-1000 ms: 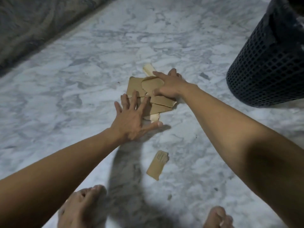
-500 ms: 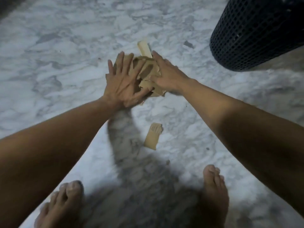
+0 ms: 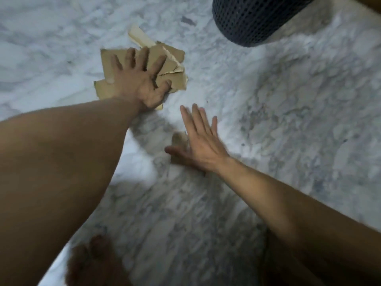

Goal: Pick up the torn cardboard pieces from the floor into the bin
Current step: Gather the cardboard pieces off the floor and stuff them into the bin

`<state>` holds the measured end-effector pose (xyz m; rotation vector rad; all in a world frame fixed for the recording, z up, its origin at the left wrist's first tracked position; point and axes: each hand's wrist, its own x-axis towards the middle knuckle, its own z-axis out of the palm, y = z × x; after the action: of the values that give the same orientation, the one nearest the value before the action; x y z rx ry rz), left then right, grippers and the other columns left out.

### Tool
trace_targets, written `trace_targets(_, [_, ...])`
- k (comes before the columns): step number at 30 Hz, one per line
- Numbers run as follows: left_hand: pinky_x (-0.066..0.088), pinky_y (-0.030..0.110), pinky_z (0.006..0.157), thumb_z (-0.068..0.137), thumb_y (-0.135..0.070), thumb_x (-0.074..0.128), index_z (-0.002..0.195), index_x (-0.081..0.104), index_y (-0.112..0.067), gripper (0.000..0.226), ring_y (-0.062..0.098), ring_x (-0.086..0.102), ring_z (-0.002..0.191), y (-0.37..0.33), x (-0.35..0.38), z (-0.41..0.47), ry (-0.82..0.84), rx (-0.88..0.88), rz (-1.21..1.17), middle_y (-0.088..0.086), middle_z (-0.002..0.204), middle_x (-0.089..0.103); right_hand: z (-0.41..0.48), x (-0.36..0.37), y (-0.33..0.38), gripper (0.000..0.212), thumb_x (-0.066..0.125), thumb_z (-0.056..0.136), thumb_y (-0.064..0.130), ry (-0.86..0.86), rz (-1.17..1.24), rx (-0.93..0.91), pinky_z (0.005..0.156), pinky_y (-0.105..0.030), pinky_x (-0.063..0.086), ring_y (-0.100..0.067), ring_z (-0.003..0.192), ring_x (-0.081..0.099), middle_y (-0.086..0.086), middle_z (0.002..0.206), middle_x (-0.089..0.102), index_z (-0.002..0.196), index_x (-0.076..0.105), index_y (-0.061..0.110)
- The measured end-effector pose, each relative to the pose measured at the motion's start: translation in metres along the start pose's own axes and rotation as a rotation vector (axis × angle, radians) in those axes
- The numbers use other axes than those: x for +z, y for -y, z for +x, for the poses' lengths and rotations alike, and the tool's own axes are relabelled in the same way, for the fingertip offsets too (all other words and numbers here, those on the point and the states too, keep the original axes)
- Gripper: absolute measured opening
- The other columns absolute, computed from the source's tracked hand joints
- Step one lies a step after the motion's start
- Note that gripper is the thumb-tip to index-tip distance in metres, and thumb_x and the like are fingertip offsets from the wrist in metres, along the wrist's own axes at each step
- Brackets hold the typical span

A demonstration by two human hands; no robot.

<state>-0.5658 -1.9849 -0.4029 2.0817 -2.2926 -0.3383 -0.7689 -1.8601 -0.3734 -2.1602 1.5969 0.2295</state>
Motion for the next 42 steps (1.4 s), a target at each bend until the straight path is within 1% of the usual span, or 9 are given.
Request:
trace_targets(6, [0.031,0.054,0.098,0.086,-0.08,0.025,0.137,0.048,-0.039,0.069,0.034,0.041,0.126,0.013,-0.01,-0.005,-0.216,-0.001,0.023,0.011,0.132,0.051,0.05,0.011,0.01,0.096,0.013,0.089,0.08,-0.202,0.068,0.159,0.12,-0.062,-0.008,-0.028,0.155,-0.016,-0.014,0.169,-0.014,0.16,-0.015,0.023])
trace_targets(10, [0.018,0.066,0.109,0.088,-0.076,0.027,0.14,0.038,-0.041,0.063,0.042,0.022,0.145,0.025,-0.003,-0.009,-0.144,-0.009,-0.025,0.009,0.156,0.032,0.102,-0.01,0.006,0.09,0.019,0.096,0.073,-0.296,0.108,0.169,0.12,-0.065,-0.004,-0.03,0.156,-0.013,-0.016,0.169,-0.01,0.162,-0.011,0.02])
trace_targets(13, [0.028,0.057,0.107,0.092,-0.069,0.026,0.144,0.039,-0.038,0.062,0.035,0.035,0.14,0.033,-0.004,-0.017,-0.221,0.047,-0.027,0.003,0.152,0.043,0.137,-0.033,0.011,0.093,0.026,0.095,0.076,-0.292,0.214,0.168,0.121,-0.062,-0.009,-0.027,0.155,-0.017,-0.013,0.169,-0.014,0.162,-0.012,0.024])
trace_targets(16, [0.023,0.057,0.11,0.088,-0.078,0.028,0.152,0.028,-0.032,0.078,0.036,0.031,0.142,0.04,-0.002,-0.029,-0.251,-0.114,-0.065,0.004,0.151,0.04,0.166,-0.051,0.021,0.106,0.032,0.086,0.085,-0.243,0.298,0.135,0.12,-0.06,-0.013,-0.025,0.155,-0.016,-0.009,0.17,-0.013,0.161,-0.014,0.027])
trace_targets(18, [0.021,0.057,0.113,0.087,-0.083,0.02,0.157,0.018,-0.025,0.09,0.039,0.027,0.143,0.04,-0.001,-0.034,-0.22,-0.263,-0.044,0.007,0.155,0.036,0.181,-0.058,0.028,0.112,0.032,0.082,0.089,-0.2,0.166,0.146,0.121,-0.059,-0.006,-0.027,0.156,-0.004,-0.009,0.171,0.0,0.162,-0.01,0.021])
trace_targets(23, [0.033,0.049,0.091,0.098,-0.061,0.026,0.139,0.047,-0.013,0.067,0.039,0.044,0.112,0.029,-0.006,-0.039,-0.259,-0.389,-0.014,0.016,0.131,0.051,0.175,-0.053,0.056,0.085,0.044,0.088,0.074,-0.322,0.012,0.175,0.107,-0.047,0.028,-0.035,0.131,0.037,-0.014,0.143,0.044,0.145,0.042,0.011])
trace_targets(29, [0.034,0.043,0.083,0.092,-0.052,0.042,0.107,0.054,-0.015,0.042,0.034,0.045,0.1,0.021,-0.006,-0.041,-0.343,-0.424,-0.13,0.012,0.113,0.054,0.148,-0.04,0.067,0.063,0.061,0.089,0.06,-0.387,0.37,0.227,0.08,-0.041,0.047,-0.036,0.109,0.057,-0.013,0.124,0.054,0.122,0.035,0.013])
trace_targets(35, [0.039,0.048,0.099,0.09,-0.078,0.037,0.149,0.036,-0.019,0.083,0.037,0.045,0.123,0.008,-0.012,-0.037,-0.206,-0.399,-0.229,0.014,0.14,0.048,0.134,-0.051,0.041,0.051,0.072,0.09,0.04,-0.439,0.715,0.185,0.078,-0.036,0.053,-0.03,0.103,0.065,-0.009,0.112,0.069,0.126,0.045,0.017])
trace_targets(42, [0.041,0.048,0.092,0.081,-0.089,0.033,0.142,0.042,-0.022,0.091,0.033,0.049,0.119,-0.023,0.001,-0.071,-0.135,-0.165,0.042,0.008,0.135,0.051,0.123,-0.11,-0.005,0.049,0.067,0.095,0.037,-0.449,0.513,0.139,0.071,-0.031,0.04,-0.031,0.108,0.061,-0.01,0.12,0.066,0.137,0.045,0.025])
